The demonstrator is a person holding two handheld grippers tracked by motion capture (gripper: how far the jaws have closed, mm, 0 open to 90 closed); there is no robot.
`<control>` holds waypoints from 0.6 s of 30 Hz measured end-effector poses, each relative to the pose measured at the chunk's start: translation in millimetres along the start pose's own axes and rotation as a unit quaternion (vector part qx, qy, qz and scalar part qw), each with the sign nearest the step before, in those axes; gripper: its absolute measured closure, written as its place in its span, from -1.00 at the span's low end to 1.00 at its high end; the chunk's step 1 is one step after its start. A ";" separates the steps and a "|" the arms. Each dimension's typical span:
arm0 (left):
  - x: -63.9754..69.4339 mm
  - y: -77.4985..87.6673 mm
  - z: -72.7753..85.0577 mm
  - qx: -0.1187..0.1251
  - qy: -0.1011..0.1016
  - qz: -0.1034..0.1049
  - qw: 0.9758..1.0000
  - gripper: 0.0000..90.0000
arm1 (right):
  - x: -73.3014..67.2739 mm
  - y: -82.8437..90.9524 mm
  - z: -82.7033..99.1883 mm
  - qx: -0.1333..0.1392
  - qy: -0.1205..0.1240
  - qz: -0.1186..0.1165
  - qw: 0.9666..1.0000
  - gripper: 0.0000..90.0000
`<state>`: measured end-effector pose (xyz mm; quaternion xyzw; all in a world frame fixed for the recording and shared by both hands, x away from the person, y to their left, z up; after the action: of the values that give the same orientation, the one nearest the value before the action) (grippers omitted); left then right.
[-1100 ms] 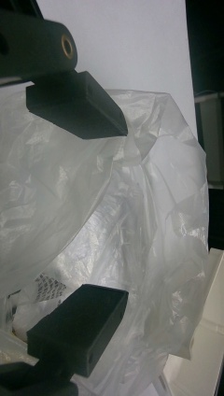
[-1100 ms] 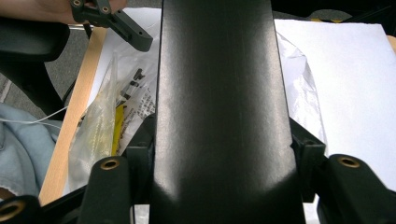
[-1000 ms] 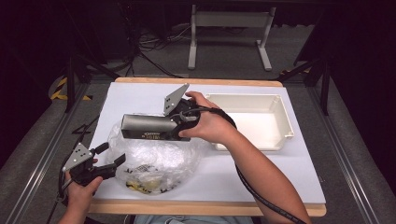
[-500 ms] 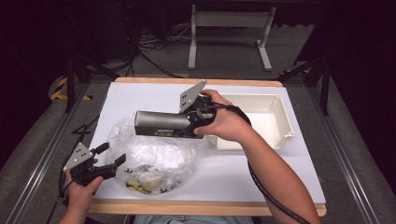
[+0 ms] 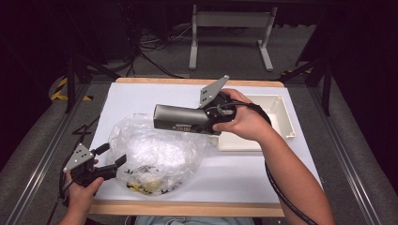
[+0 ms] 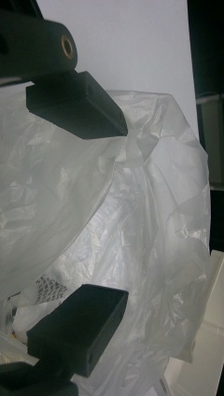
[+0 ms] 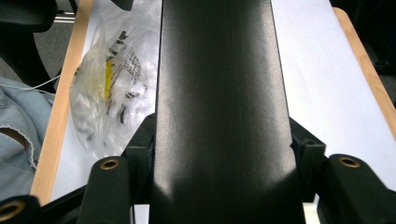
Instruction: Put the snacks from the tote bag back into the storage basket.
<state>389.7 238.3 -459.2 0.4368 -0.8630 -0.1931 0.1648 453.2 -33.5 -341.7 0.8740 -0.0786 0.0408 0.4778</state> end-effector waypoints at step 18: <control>0.4 -2.3 -0.6 -0.001 0.001 -0.003 1.000 -0.58 | 26.9 38.3 58.4 -0.015 -0.034 0.058 0.998 -0.06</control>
<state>391.3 236.7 -459.7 0.4394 -0.8614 -0.1936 0.1658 472.7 -105.6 -337.6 0.8614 -0.1457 0.0371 0.4851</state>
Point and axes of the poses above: each handheld gripper's, and its own axes: y roughly backward along the jaws, z roughly out of its underside, x roughly to its right, the point moved 10 cm from there along -y, roughly forward along the jaws, and after that the axes turned 8 degrees about -x, right-handed, at the moved point
